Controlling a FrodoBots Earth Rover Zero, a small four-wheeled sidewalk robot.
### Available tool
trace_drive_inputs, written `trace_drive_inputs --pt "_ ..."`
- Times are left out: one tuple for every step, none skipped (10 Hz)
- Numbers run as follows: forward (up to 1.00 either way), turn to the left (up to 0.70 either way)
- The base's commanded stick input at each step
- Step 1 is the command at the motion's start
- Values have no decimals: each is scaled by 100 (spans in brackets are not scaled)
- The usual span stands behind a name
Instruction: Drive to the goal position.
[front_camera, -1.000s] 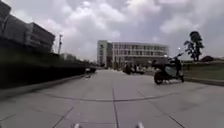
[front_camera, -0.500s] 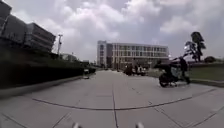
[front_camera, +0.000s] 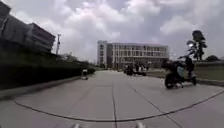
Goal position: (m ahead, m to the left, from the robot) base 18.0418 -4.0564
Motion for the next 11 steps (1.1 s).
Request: trace_drive_inputs --pt "70 -12" --pt "70 -4" --pt "70 0" --pt "70 0" --pt "70 0" --pt "70 0" --pt "70 0" --pt "70 0" --pt "70 0" --pt "70 0" --pt "70 0"
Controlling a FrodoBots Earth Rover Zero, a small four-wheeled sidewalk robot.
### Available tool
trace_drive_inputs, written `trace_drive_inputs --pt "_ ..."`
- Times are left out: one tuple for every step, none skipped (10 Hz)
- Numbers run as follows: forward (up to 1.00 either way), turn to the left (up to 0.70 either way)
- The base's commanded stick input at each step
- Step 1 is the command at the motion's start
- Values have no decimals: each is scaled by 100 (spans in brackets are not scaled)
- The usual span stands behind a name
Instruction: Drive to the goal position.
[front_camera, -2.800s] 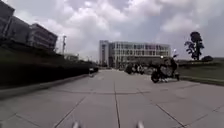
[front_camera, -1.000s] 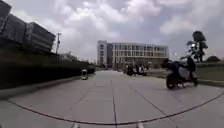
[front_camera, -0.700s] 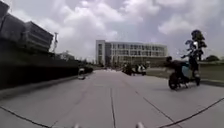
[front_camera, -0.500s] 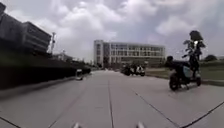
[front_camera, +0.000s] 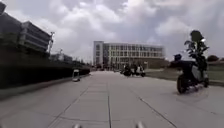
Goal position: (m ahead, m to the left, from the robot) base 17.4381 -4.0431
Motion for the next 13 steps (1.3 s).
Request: trace_drive_inputs --pt "70 0" --pt "70 0" --pt "70 0" --pt "70 0" --pt "70 0" --pt "70 0" --pt "70 0" --pt "70 0" --pt "70 0" --pt "70 0" --pt "70 0" --pt "70 0" --pt "70 0"
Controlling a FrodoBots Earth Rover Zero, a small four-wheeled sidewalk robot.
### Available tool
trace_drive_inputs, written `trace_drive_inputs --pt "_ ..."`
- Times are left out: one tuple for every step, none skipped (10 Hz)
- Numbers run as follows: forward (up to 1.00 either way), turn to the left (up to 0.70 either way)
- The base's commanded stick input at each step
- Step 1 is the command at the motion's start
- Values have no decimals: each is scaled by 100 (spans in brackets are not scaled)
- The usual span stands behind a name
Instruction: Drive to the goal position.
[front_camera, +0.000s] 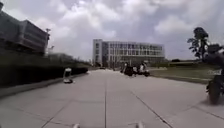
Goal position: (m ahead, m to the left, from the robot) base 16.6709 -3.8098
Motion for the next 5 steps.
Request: trace_drive_inputs --pt "70 0" --pt "70 0" --pt "70 1" --pt "70 8" --pt "70 14"
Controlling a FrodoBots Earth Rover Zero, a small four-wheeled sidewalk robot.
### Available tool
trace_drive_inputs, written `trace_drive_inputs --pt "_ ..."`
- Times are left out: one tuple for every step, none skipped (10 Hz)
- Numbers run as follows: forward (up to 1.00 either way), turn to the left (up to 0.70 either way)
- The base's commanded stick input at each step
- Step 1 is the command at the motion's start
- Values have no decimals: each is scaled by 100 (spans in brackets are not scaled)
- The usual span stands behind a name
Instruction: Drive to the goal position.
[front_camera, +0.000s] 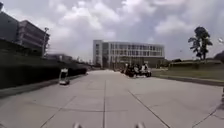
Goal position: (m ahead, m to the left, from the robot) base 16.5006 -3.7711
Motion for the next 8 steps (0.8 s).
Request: trace_drive_inputs --pt "70 14" --pt "70 14" --pt "70 11" --pt "70 3" --pt "70 0" --pt "70 0" --pt "70 0" --pt "70 0"
